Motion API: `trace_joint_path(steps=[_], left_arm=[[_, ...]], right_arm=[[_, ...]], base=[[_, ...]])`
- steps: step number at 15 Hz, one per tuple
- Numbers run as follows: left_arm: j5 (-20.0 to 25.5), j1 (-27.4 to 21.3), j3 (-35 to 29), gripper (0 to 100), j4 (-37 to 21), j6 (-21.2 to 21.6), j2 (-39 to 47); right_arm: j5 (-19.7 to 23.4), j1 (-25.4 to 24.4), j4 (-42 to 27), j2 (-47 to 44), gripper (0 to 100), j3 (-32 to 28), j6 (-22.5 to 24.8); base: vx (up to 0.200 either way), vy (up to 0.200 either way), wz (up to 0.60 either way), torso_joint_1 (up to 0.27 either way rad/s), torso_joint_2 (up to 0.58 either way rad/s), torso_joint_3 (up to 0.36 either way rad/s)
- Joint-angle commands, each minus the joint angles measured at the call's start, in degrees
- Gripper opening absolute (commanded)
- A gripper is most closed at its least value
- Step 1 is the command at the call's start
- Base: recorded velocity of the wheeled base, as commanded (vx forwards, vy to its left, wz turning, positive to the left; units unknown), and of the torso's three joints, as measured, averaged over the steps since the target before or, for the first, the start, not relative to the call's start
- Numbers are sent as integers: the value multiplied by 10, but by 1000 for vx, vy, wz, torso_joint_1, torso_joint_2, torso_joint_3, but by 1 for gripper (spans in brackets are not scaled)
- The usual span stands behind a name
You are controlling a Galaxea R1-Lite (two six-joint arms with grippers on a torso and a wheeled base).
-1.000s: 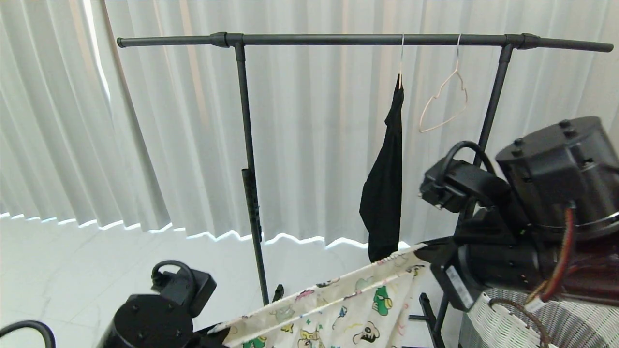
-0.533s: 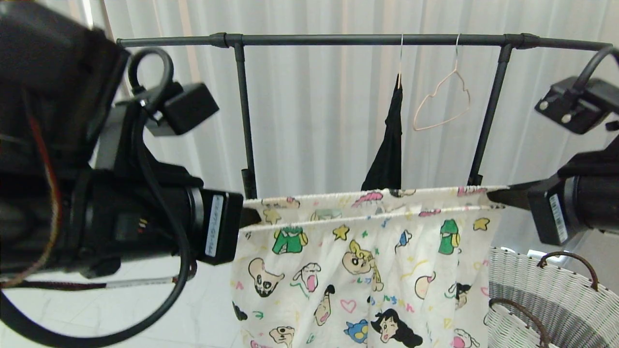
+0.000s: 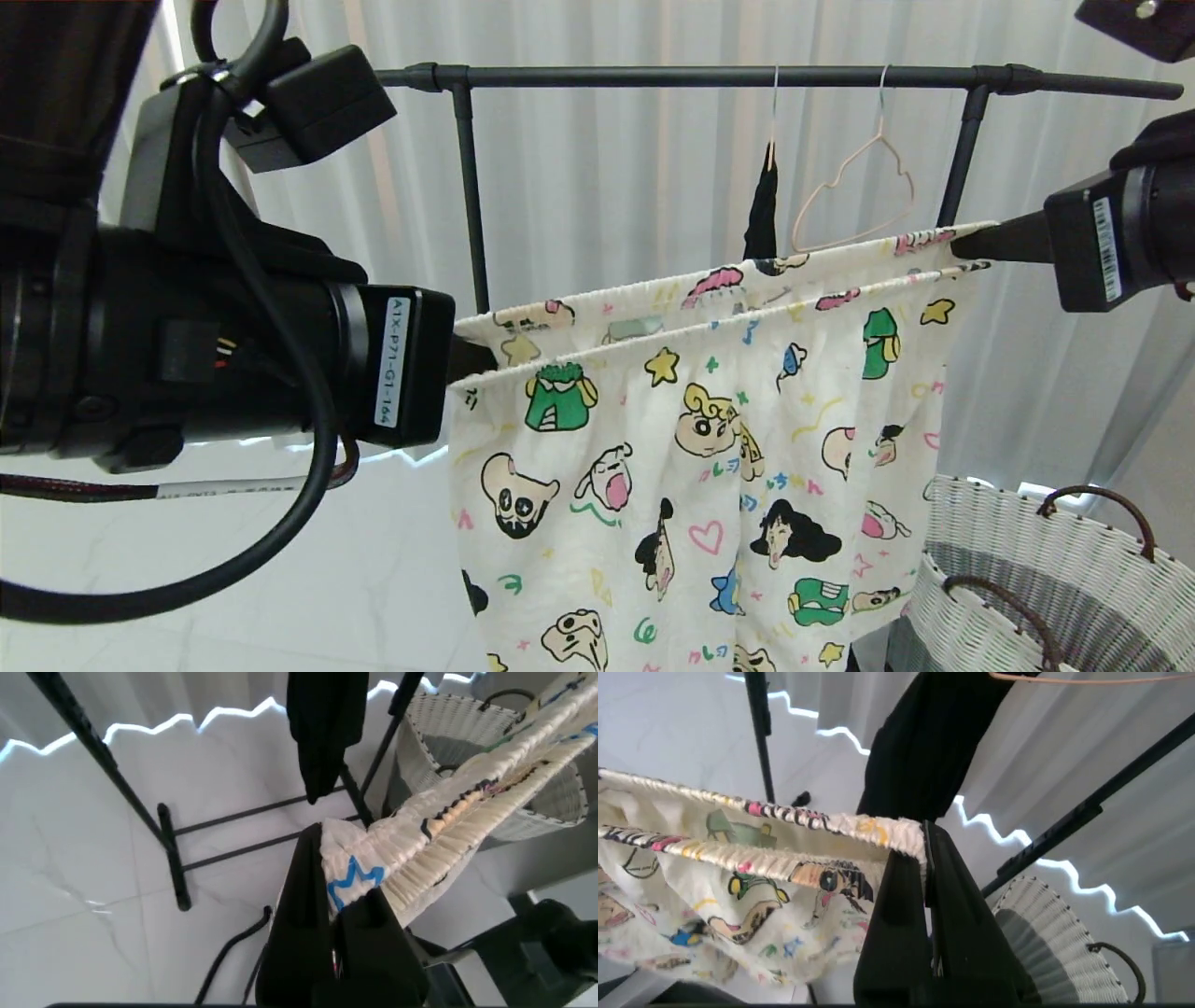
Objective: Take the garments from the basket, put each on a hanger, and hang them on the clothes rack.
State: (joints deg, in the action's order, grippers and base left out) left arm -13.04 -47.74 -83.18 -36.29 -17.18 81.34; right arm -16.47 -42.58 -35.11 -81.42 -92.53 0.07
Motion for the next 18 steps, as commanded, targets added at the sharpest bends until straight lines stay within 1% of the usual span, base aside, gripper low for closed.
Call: trace_joint_path(steps=[1, 2, 3, 4, 5, 6, 7, 8, 9, 10, 11, 12, 13, 16, 17, 18], left_arm=[[-7, -2, 34, 0, 1, 31, -14], [-8, 0, 53, 0, 17, 46, -21], [-8, 0, 57, 0, 39, 50, -22], [-7, 0, 55, 0, 89, 68, -16], [-2, 2, 54, 0, 126, 101, -6], [5, 6, 56, 0, 163, 123, 3], [29, 7, 55, 0, 208, 140, 19], [61, 9, 49, 0, 240, 149, 34], [84, 13, 37, 0, 260, 154, 48], [98, 19, 21, 0, 264, 156, 60], [105, 28, 6, 0, 264, 155, 70], [108, 33, 1, 0, 264, 155, 73], [114, 41, -1, 0, 263, 156, 73], [114, 43, 4, 0, 257, 154, 64], [114, 43, 6, 0, 243, 154, 60], [113, 43, 6, 0, 217, 153, 55]], right_arm=[[1, 1, -8, 5, 0, -1, 0], [6, 1, -19, 17, 0, 1, 0], [14, 1, -35, 26, 0, 0, 0], [55, 0, -80, 57, 0, -2, 0], [87, -1, -119, 80, 0, 0, 0], [113, -5, -147, 98, 0, 1, 0], [159, -23, -182, 118, 0, 2, 0], [192, -53, -210, 130, 0, 2, 0], [207, -84, -232, 134, 0, 3, -1], [209, -116, -243, 135, 0, 13, -2], [207, -139, -240, 134, 0, 28, -2], [206, -145, -238, 134, 0, 33, -1], [205, -147, -222, 132, 0, 44, 0], [203, -145, -203, 135, 0, 45, -2], [202, -144, -203, 136, 0, 51, -2], [194, -142, -202, 138, 0, 60, -2]], base=[[0, 0, 0, 0, 0, 0], [0, 0, 0, 0, 0, 0], [0, 0, 0, 0, 0, 0], [0, 0, 0, 0, 0, 0], [0, 0, 0, 0, 0, 0], [0, 0, 0, 0, 0, 0], [0, 0, 0, 0, 0, 0], [0, 0, 0, 0, 0, 0], [0, 0, 0, 0, 0, 0], [0, 0, 0, 0, 0, 0], [0, 0, 0, 0, 0, 0], [0, 0, 0, 0, 0, 0], [0, 0, 0, 0, 0, 0], [0, 0, 0, 0, 0, 0], [0, 0, 0, 0, 0, 0], [0, 0, 0, 0, 0, 0]])
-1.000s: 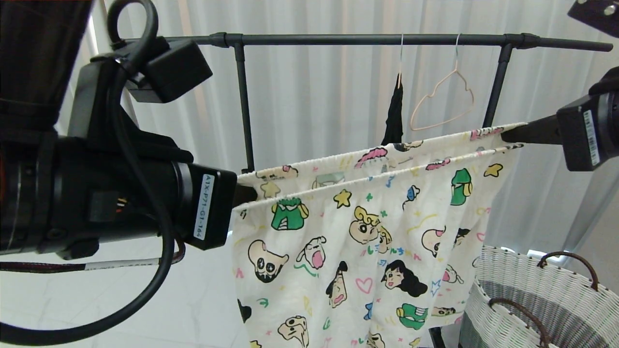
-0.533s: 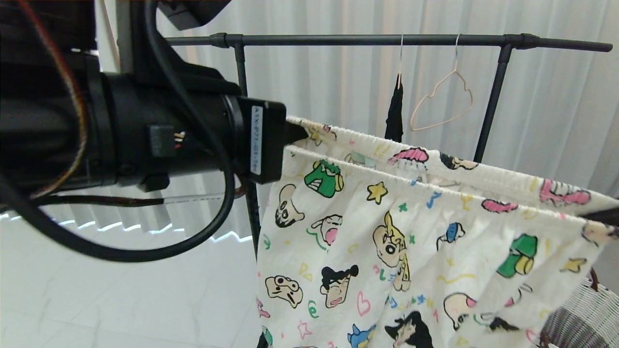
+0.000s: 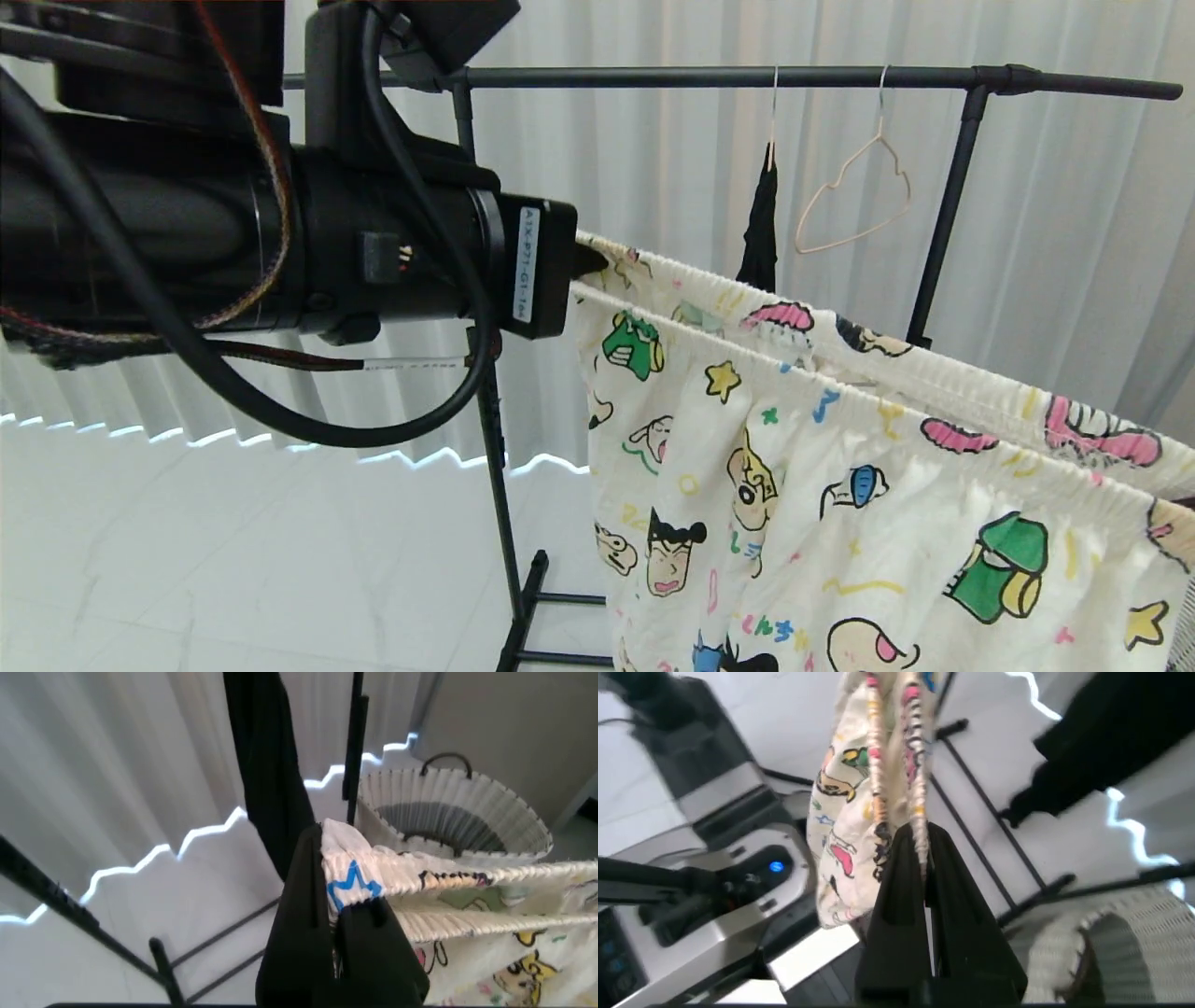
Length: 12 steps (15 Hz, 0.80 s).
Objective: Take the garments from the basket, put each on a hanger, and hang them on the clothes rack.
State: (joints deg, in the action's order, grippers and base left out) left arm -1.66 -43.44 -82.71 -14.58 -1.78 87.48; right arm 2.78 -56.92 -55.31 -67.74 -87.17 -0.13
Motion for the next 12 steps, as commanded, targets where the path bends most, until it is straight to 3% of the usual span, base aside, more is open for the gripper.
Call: trace_joint_path(steps=[1, 2, 4, 5, 7, 8, 10, 12], left_arm=[[-1, -1, 0, 0, -44, -4, -19], [-1, -2, -1, 0, -90, -18, -34], [0, -29, 5, 0, -195, -95, -77], [0, -44, 28, 0, -208, -121, -97], [0, -61, 69, 0, -208, -122, -125], [0, -102, 90, 0, -208, -132, -147], [-2, -166, 89, 0, -207, -169, -151], [-4, -198, 91, 0, -207, -189, -151]], right_arm=[[-18, 8, 0, 4, 0, 18, 0], [-37, 21, 4, 5, 0, 28, 0], [-47, 81, 97, -20, 0, 43, 2], [-43, 104, 165, -43, 0, 44, 3], [-42, 116, 239, -86, 0, 37, 2], [-41, 116, 282, -125, 0, 21, 3], [-35, 113, 297, -161, 0, -10, 3], [-30, 112, 303, -182, 0, -37, 4]], base=[[0, 0, 0, 0, 0, 0], [0, 0, 0, 0, 0, 0], [0, 0, 0, 0, 0, 0], [0, 0, 0, 0, 0, 0], [0, 0, 0, 0, 0, 0], [0, 0, 0, 0, 0, 0], [0, 0, 0, 0, 0, 0], [0, 0, 0, 0, 0, 0]])
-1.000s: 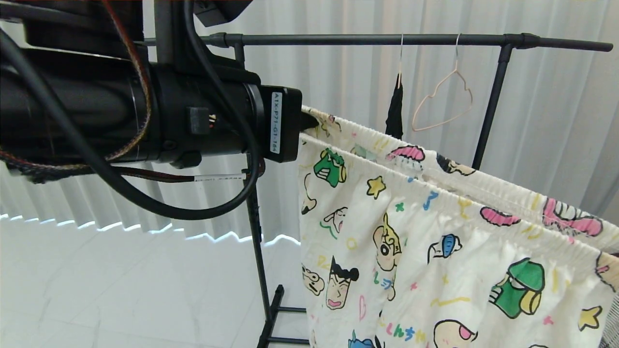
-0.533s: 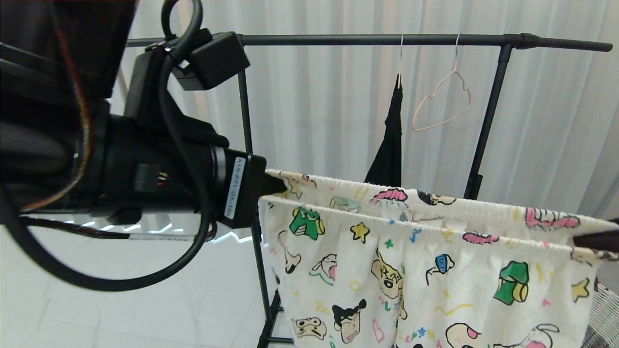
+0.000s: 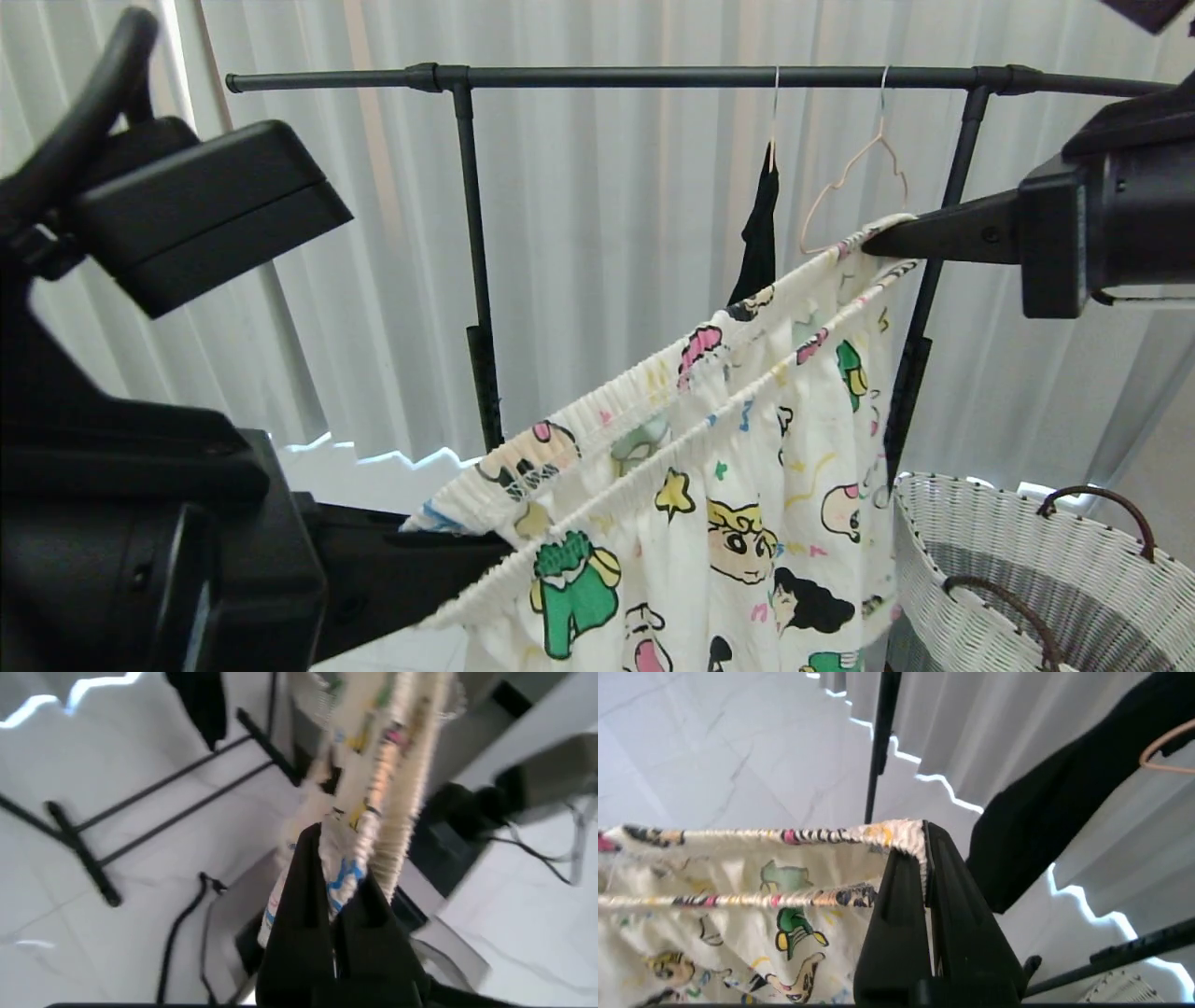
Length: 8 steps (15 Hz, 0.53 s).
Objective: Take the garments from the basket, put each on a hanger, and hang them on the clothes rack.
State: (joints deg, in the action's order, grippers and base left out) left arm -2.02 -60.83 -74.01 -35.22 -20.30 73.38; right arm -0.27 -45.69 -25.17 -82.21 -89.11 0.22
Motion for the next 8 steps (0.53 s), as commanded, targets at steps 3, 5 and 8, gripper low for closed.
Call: trace_joint_path(steps=[3, 5, 8], left_arm=[[-1, -26, 4, 0, 0, -4, -11], [-2, -25, 4, 0, -1, -1, -11], [-3, 49, -12, 0, 7, 51, 17]], right_arm=[[0, 0, -1, -35, 0, -15, 0], [-3, 5, -5, -29, 0, -15, -1], [-4, 16, -120, 26, 0, -16, 0]], base=[[0, 0, 0, 0, 0, 0], [0, 0, 0, 0, 0, 0], [0, 0, 0, 0, 0, 0]])
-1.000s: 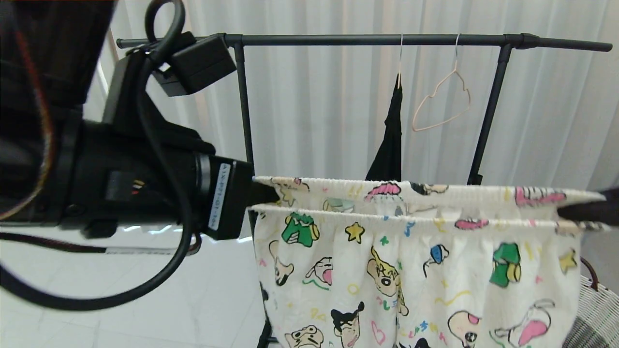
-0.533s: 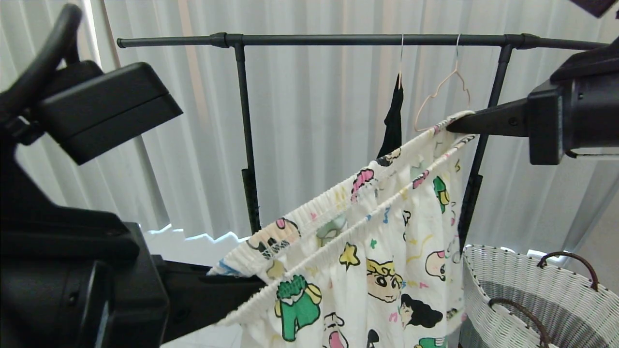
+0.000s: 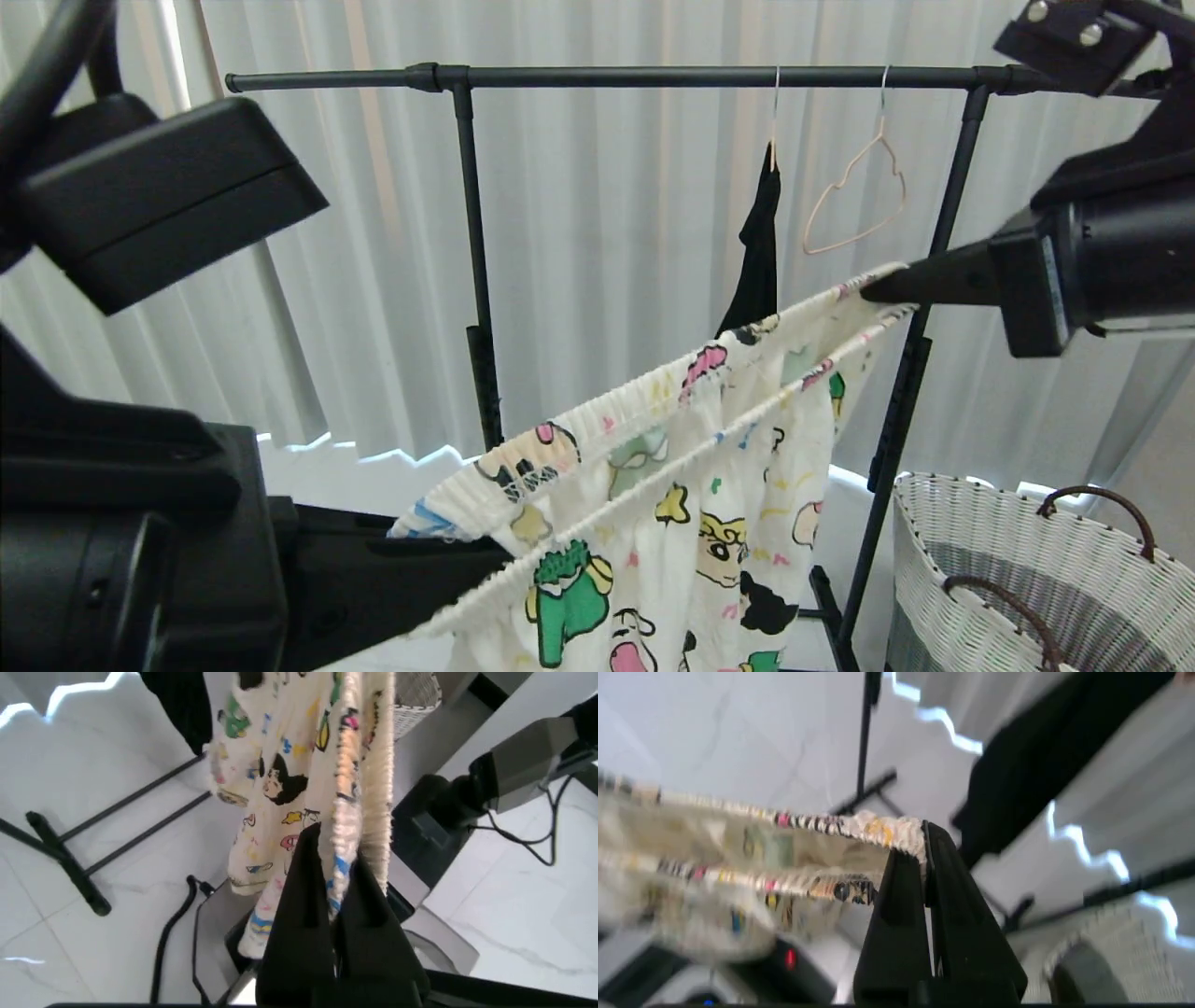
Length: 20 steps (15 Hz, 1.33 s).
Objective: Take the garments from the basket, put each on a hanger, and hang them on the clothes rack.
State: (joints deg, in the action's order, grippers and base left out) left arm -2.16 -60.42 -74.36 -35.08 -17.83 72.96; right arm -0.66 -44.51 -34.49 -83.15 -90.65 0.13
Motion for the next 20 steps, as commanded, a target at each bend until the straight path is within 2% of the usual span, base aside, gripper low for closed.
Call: trace_joint_path(steps=[1, 2, 3, 5, 8, 9, 12, 14, 17, 19, 20], left_arm=[[-3, 86, -10, 0, 53, 52, 39], [-3, 115, -10, 0, 111, 64, 57], [-3, 126, -12, 0, 134, 72, 66], [-1, 123, -10, 0, 137, 79, 70], [-2, 114, -9, 0, 137, 79, 68], [-3, 114, -8, 0, 137, 79, 68], [-9, 115, 4, 0, 137, 77, 68], [-48, 115, 18, 0, 137, 79, 72], [-81, 115, 37, 0, 138, 77, 75], [-96, 115, 48, 0, 137, 83, 71], [-109, 115, 55, 0, 133, 96, 55]], right_arm=[[0, 4, -70, 56, 0, -1, 0], [3, 1, -102, 74, 0, -1, 0], [6, -4, -117, 83, 0, -1, 0], [7, -23, -139, 91, 0, -1, 0], [7, -24, -138, 89, 0, -1, 0], [4, -25, -140, 89, 100, -1, 0], [2, -27, -156, 93, 100, 0, 0], [4, -27, -158, 111, 100, 6, 0], [49, -22, -154, 142, 100, 20, -2], [25, 28, -146, 151, 100, 43, 3], [-11, 62, -163, 156, 100, 48, 4]], base=[[0, 0, 0, 0, 0, 0], [0, 0, 0, 0, 0, 0], [0, 0, 0, 0, 0, 0], [0, 0, 0, 0, 0, 0], [0, 0, 0, 0, 0, 0], [0, 0, 0, 0, 0, 0], [0, 0, 0, 0, 0, 0], [0, 0, 0, 0, 0, 0], [0, 0, 0, 0, 0, 0], [0, 0, 0, 0, 0, 0], [0, 0, 0, 0, 0, 0]])
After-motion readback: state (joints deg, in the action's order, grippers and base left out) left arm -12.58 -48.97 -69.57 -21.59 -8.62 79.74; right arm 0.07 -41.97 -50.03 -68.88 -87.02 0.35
